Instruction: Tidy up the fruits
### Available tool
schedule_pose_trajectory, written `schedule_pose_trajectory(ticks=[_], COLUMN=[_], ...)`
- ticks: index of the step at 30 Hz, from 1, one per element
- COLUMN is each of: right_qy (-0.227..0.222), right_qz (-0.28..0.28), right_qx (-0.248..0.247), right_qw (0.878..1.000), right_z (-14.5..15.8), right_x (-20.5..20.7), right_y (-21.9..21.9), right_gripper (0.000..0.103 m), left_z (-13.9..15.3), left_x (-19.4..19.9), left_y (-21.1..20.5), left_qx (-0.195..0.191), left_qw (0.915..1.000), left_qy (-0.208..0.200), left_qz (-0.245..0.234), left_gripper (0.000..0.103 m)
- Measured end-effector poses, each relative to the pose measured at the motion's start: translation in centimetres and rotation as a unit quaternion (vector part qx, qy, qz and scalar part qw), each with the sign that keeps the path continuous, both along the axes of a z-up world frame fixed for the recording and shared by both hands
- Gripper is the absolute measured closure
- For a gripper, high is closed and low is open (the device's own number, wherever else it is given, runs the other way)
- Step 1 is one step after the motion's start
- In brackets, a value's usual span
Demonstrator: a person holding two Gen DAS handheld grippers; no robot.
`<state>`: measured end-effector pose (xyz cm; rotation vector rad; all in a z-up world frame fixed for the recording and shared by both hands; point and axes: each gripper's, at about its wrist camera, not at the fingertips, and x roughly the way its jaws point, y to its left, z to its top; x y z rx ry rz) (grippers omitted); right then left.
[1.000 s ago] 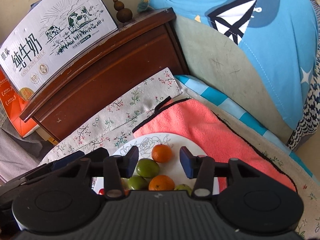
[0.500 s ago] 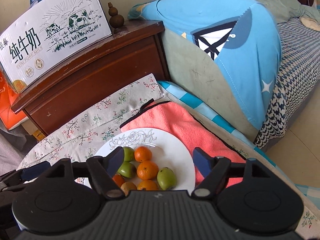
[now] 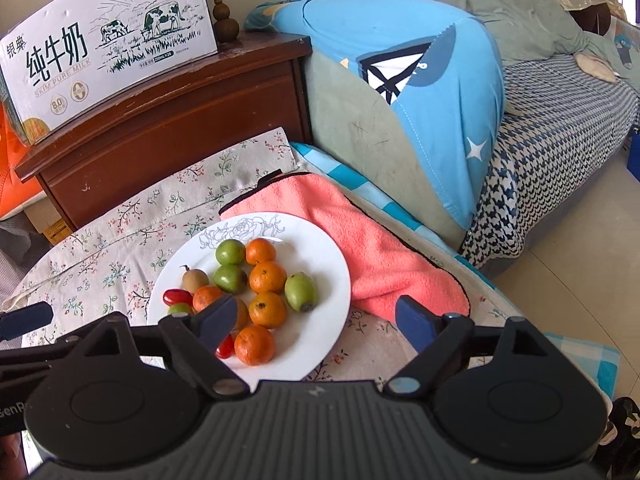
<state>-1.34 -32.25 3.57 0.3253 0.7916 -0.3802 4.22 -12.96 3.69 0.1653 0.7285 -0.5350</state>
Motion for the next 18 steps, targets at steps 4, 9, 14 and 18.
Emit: schedule_pose_trajectory(ticks=[4, 9, 14, 18], right_qy=[0.004, 0.021, 0.037, 0.05], right_qz=[0.004, 0.018, 0.023, 0.02], right_qx=[-0.013, -0.052, -0.052, -0.052], right_qw=[1.0, 0.998, 0.998, 0.997], right_z=[0.1, 0.0, -0.2, -0.6], right_x=[-1.4, -2.7, -3.4, -3.3], right_y=[1.0, 2.5, 3.1, 3.3], right_gripper=[0.016, 0.013, 0.011, 0.009], left_z=[-0.1, 0.0, -0.1, -0.5], left_x=[-0.9, -1.9, -2.4, -2.3], left_y=[0.5, 1.3, 1.8, 1.7], left_qx=[0.009, 0.021, 0.025, 0.038], left_qw=[0.9999, 0.9995, 0.9993, 0.9988], left_qy=[0.004, 0.009, 0.011, 0.018], left_qz=[0.007, 0.02, 0.025, 0.027], left_gripper=[0.008, 0.007, 0.007, 0.006])
